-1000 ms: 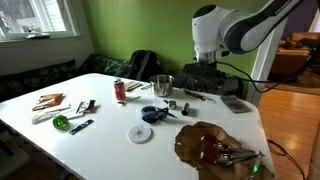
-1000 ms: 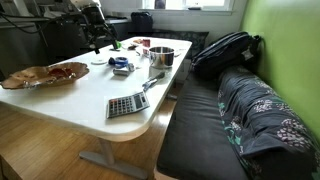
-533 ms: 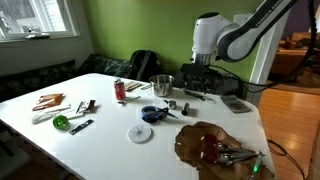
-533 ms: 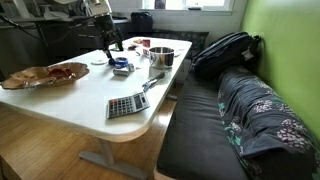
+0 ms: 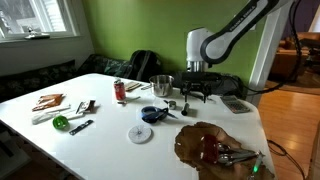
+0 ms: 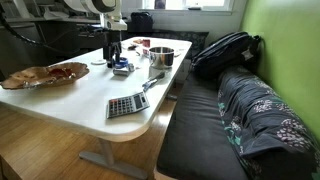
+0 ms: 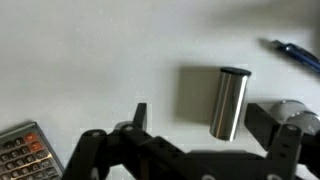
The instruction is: Put the salt shaker on the wooden tray
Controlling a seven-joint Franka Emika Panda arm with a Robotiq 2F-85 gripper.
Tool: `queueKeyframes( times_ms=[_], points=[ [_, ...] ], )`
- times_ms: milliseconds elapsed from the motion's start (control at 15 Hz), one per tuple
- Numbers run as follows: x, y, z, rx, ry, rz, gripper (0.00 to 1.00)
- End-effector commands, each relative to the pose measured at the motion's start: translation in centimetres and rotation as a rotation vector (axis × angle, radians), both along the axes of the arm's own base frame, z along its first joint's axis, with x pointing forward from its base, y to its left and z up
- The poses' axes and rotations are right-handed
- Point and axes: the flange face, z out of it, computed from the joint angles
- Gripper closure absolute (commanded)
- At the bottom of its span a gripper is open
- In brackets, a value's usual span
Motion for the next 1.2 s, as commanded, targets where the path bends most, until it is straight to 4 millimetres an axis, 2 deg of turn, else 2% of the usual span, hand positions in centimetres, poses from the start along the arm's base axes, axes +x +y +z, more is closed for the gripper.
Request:
queueKeyframes(
  times_ms=[0, 267, 533, 800, 1133],
  points=[
    [1.6, 0.8, -0.9, 0.025, 0.105, 0.016, 0.0],
    [3.3, 1.7, -2.1, 0.005, 0.115, -0.045, 0.0],
    [3.2, 2.6, -2.4, -0.058, 0.111, -0.054, 0.0],
    [3.5, 2.0, -3.2, -0.091, 0.03, -0.053, 0.0],
    [3.7, 3.2, -4.7, -0.102, -0.006, -0.047, 0.0]
  ],
)
